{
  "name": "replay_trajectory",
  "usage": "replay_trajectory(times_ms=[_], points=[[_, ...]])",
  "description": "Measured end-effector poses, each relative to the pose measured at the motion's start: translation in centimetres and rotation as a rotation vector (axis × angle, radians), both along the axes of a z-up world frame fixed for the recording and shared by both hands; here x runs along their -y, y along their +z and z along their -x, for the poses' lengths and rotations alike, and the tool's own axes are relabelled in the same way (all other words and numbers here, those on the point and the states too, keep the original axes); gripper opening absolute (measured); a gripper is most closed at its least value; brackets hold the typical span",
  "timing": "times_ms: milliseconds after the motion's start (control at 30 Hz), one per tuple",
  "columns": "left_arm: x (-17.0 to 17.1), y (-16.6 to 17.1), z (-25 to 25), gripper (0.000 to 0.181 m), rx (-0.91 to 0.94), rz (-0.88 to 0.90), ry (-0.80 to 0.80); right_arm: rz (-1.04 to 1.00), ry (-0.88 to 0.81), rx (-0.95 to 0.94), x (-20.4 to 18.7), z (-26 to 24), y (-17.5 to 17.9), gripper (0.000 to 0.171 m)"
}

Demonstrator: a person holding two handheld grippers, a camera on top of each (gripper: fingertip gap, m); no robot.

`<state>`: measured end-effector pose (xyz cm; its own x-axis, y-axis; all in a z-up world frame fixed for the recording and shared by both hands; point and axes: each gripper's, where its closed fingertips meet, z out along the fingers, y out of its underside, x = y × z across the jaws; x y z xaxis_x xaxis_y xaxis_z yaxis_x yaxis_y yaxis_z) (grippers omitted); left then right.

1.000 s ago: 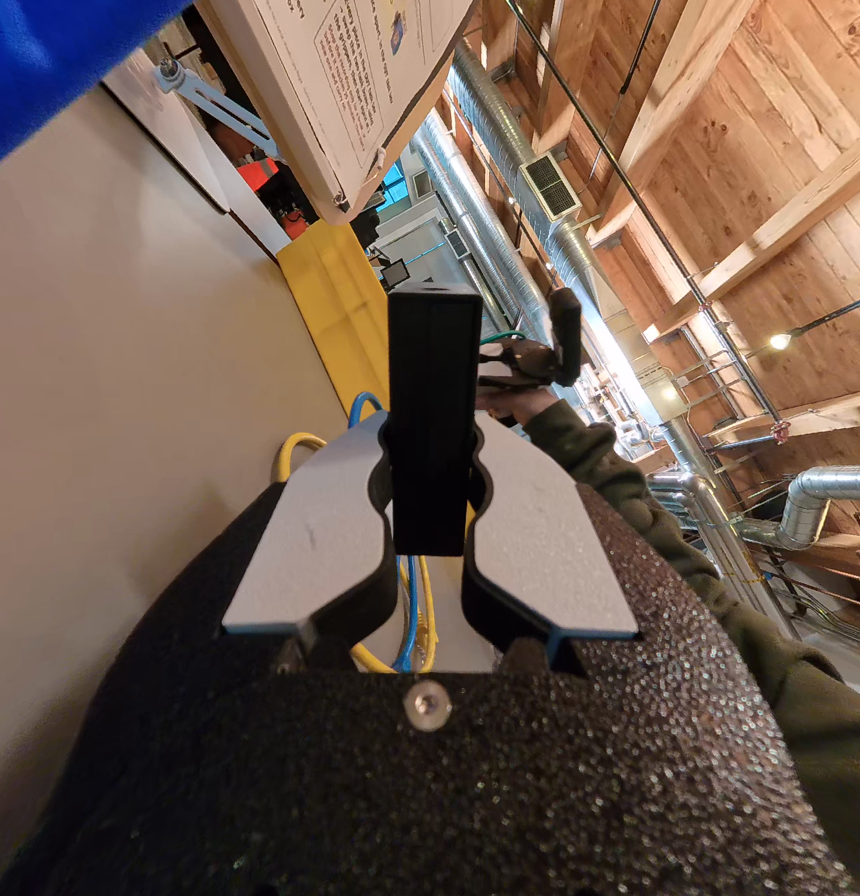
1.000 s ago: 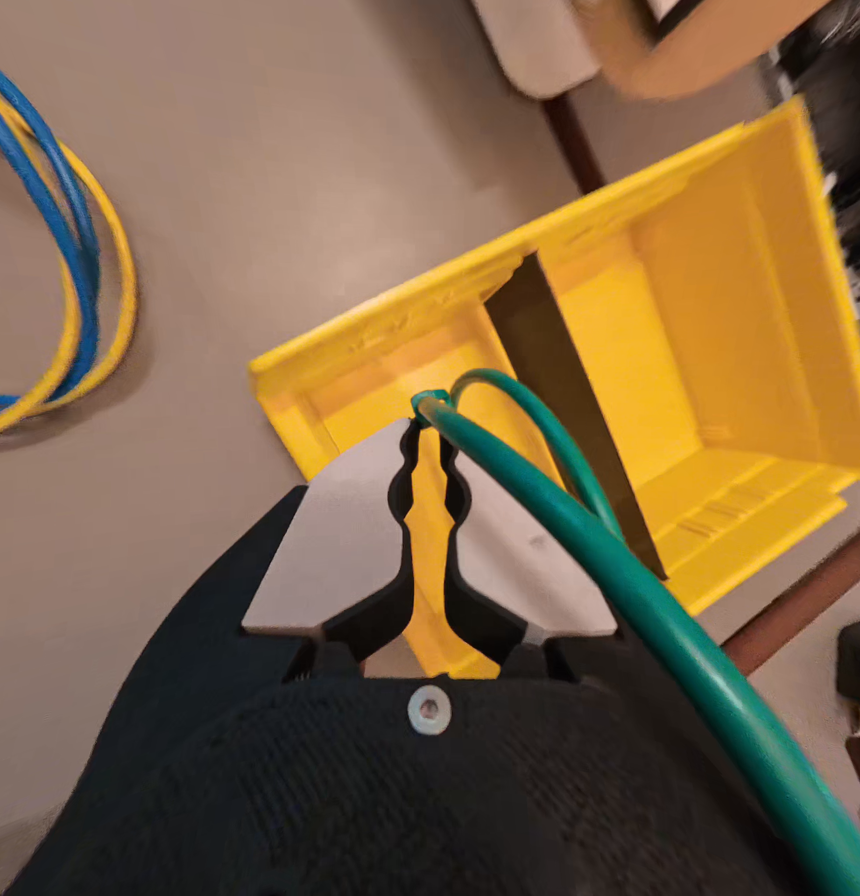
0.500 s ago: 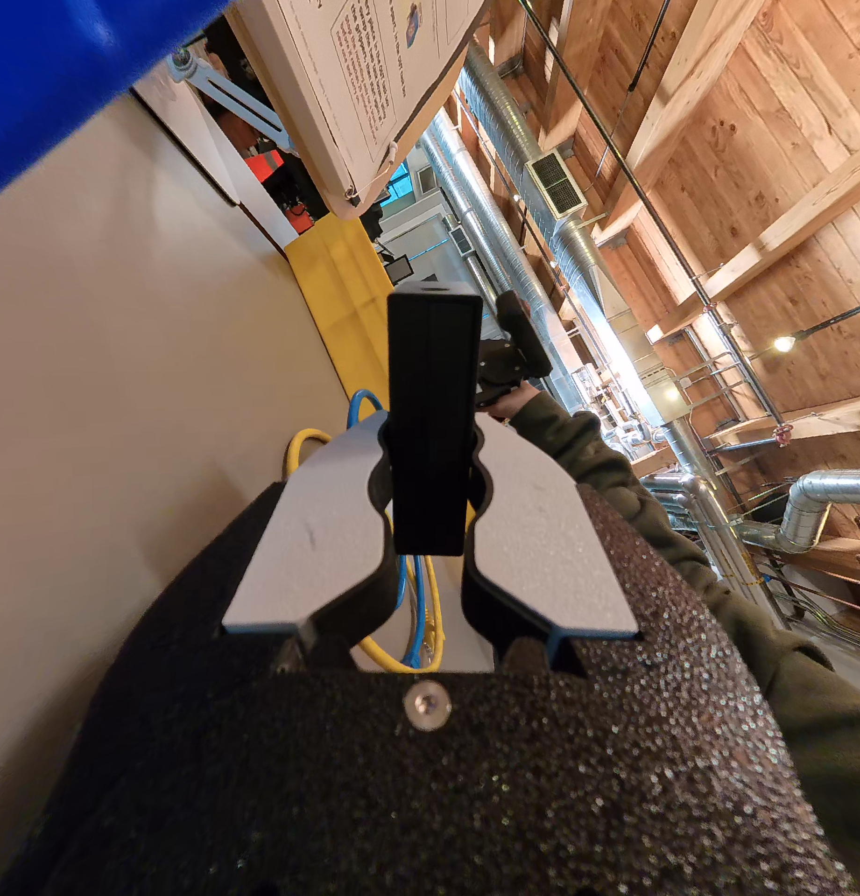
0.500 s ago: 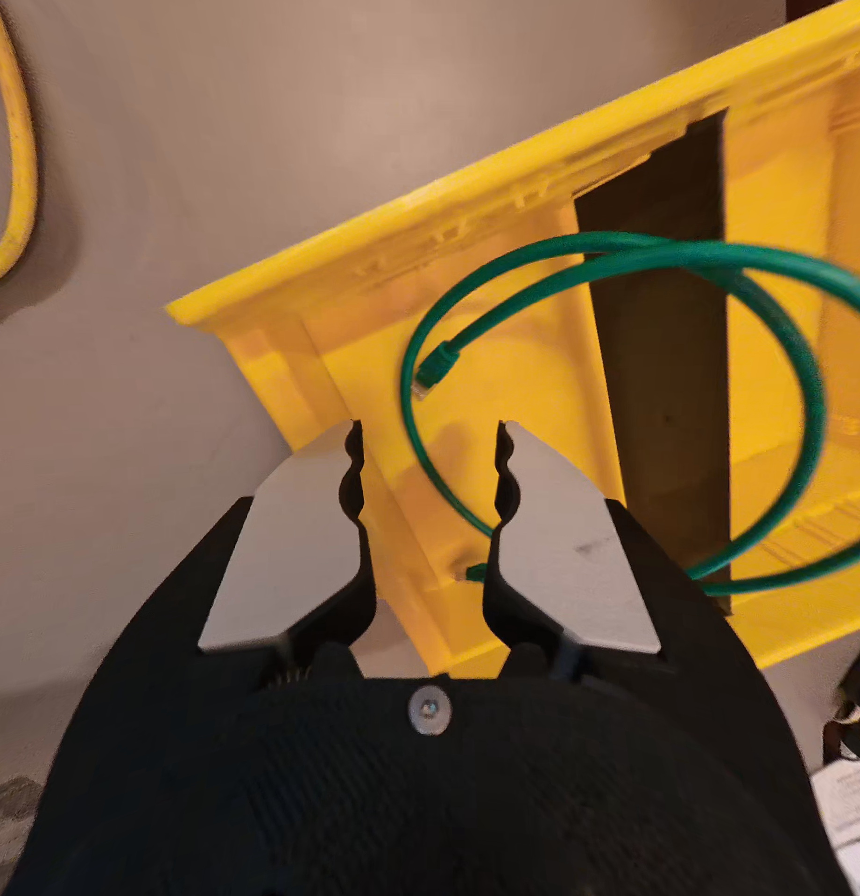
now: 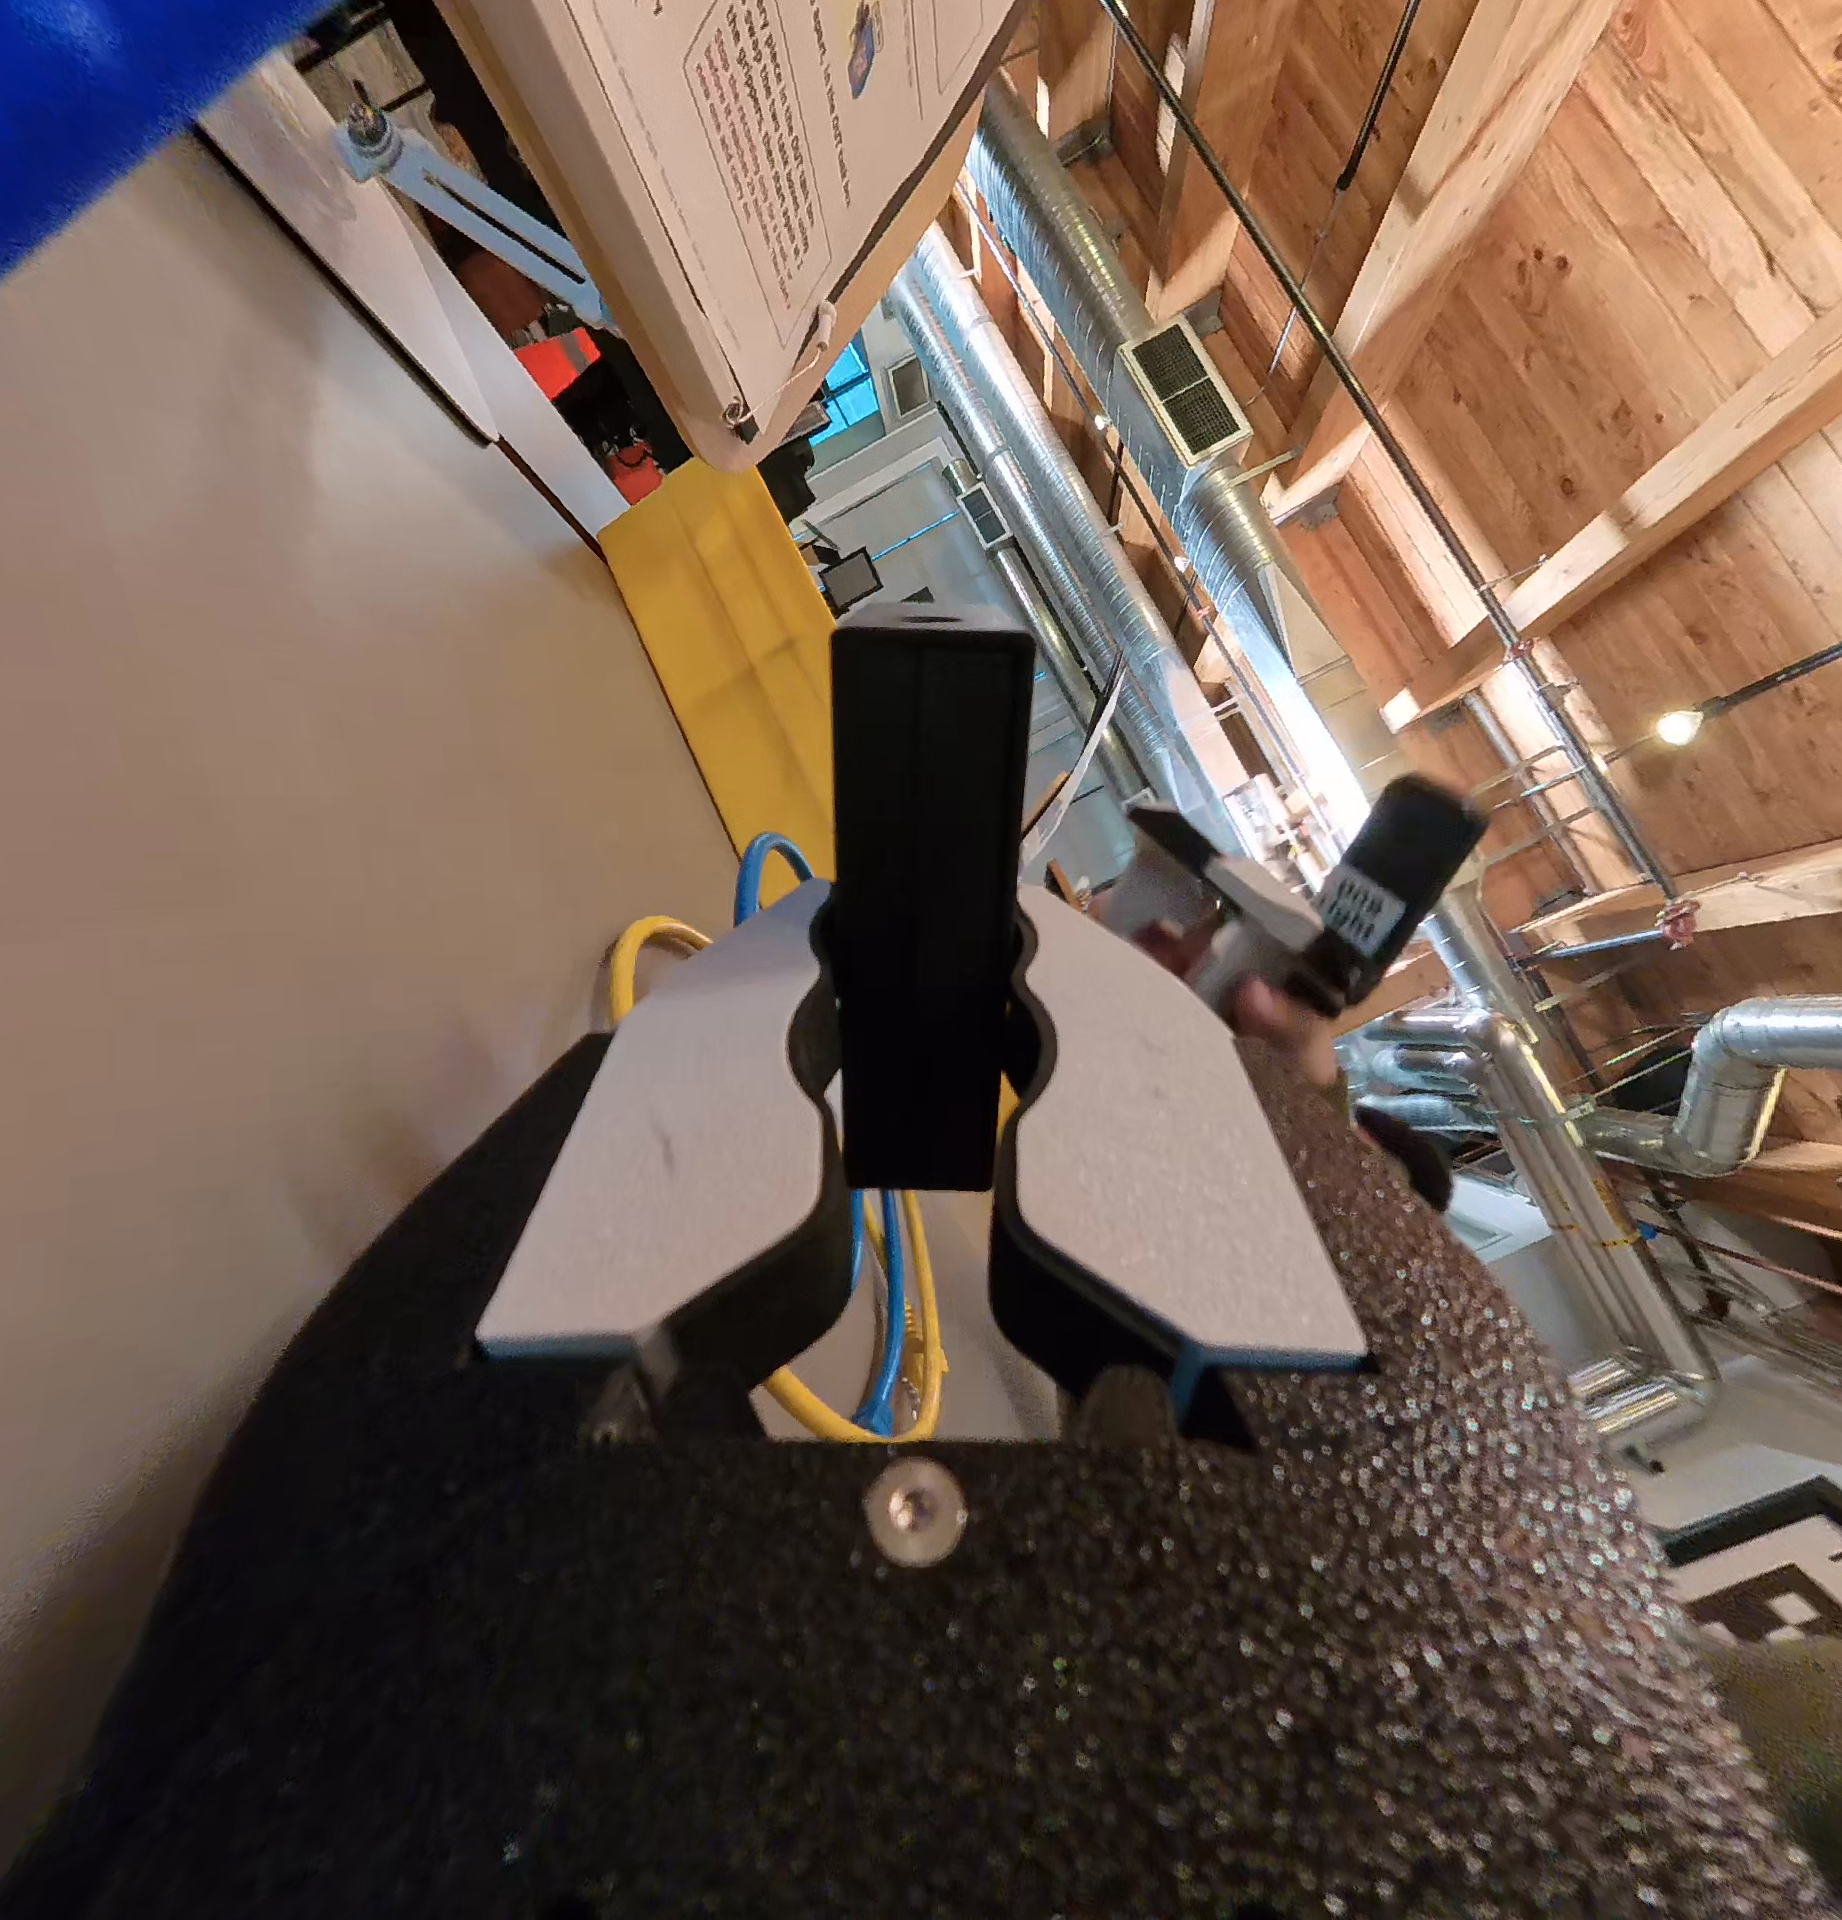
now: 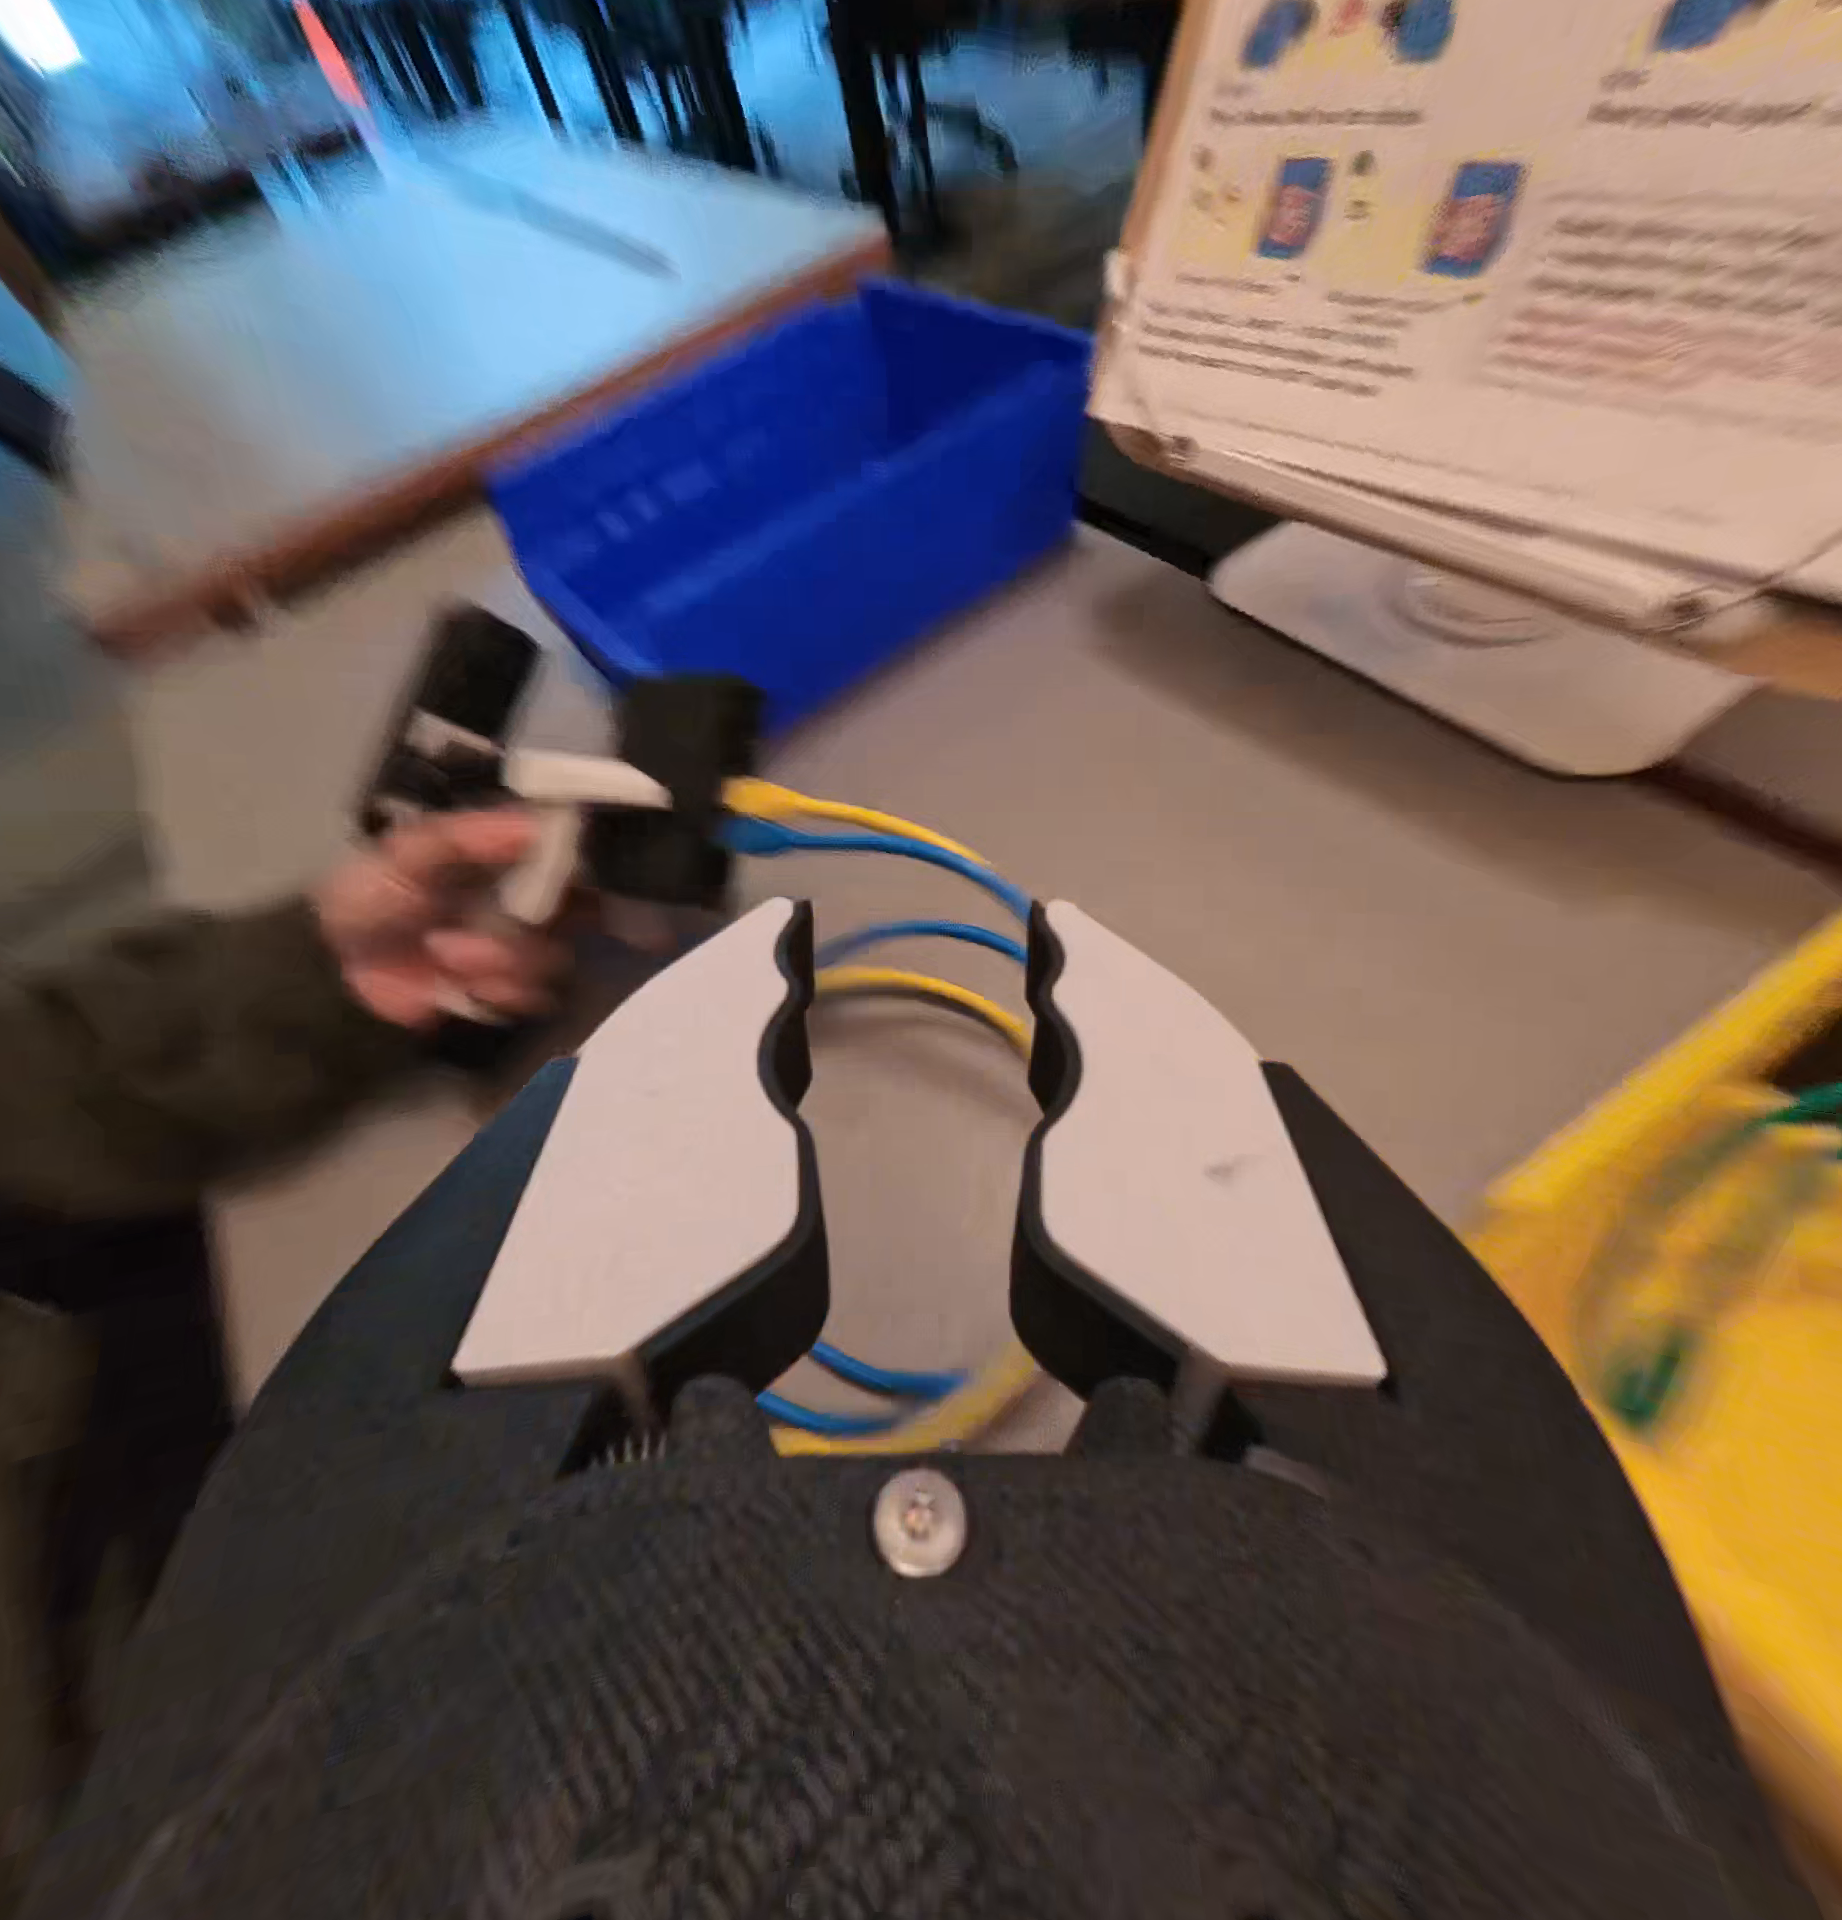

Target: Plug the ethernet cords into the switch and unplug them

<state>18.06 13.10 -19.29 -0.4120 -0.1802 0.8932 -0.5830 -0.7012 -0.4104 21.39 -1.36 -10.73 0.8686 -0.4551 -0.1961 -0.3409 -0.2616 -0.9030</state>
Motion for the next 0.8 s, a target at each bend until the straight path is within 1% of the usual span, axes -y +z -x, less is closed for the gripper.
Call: replay_trajectory(times_ms=[33, 100, 167, 233, 300, 367, 400, 467, 600, 700, 800], points=[[0.1, 0.0, 0.0, 0.027, -0.009, 0.024, -0.003, -0.1, -0.025, -0.054, -1.5, 1.4, -0.5, 0.037], [0.2, 0.0, 0.1, 0.027, -0.032, 0.088, -0.015, -0.27, -0.111, -0.176, -4.0, 3.1, -2.6, 0.036], [0.4, 0.0, 0.2, 0.027, -0.049, 0.135, -0.027, -0.38, -0.166, -0.307, -6.2, 3.9, -5.5, 0.036], [0.9, 0.4, 0.4, 0.027, -0.053, 0.181, -0.051, -0.493, -0.209, -0.435, -7.8, 3.6, -7.7, 0.038], [1.4, 0.8, 0.7, 0.027, -0.05, 0.206, -0.074, -0.628, -0.209, -0.547, -8.8, 3.3, -8.5, 0.034], [1.9, 1.0, 0.9, 0.027, -0.043, 0.199, -0.088, -0.796, -0.186, -0.621, -9.0, 2.9, -7.8, 0.034], [2.0, 1.0, 1.0, 0.027, -0.04, 0.192, -0.092, -0.838, -0.19, -0.631, -8.9, 2.7, -7.6, 0.029], [2.2, 1.0, 1.1, 0.027, -0.036, 0.184, -0.097, -0.831, -0.204, -0.624, -8.8, 2.7, -8.1, 0.022], [2.2, 0.8, 1.0, 0.027, -0.042, 0.177, -0.092, -0.815, -0.161, -0.588, -9.6, 3.6, -7.8, 0.022], [2.2, 0.8, 1.1, 0.027, -0.036, 0.165, -0.09, -0.785, -0.155, -0.569, -10.2, 3.8, -8.0, 0.026], [2.4, 0.9, 1.1, 0.027, -0.027, 0.152, -0.09, -0.77, -0.188, -0.551, -10.3, 3.5, -8.2, 0.03]])
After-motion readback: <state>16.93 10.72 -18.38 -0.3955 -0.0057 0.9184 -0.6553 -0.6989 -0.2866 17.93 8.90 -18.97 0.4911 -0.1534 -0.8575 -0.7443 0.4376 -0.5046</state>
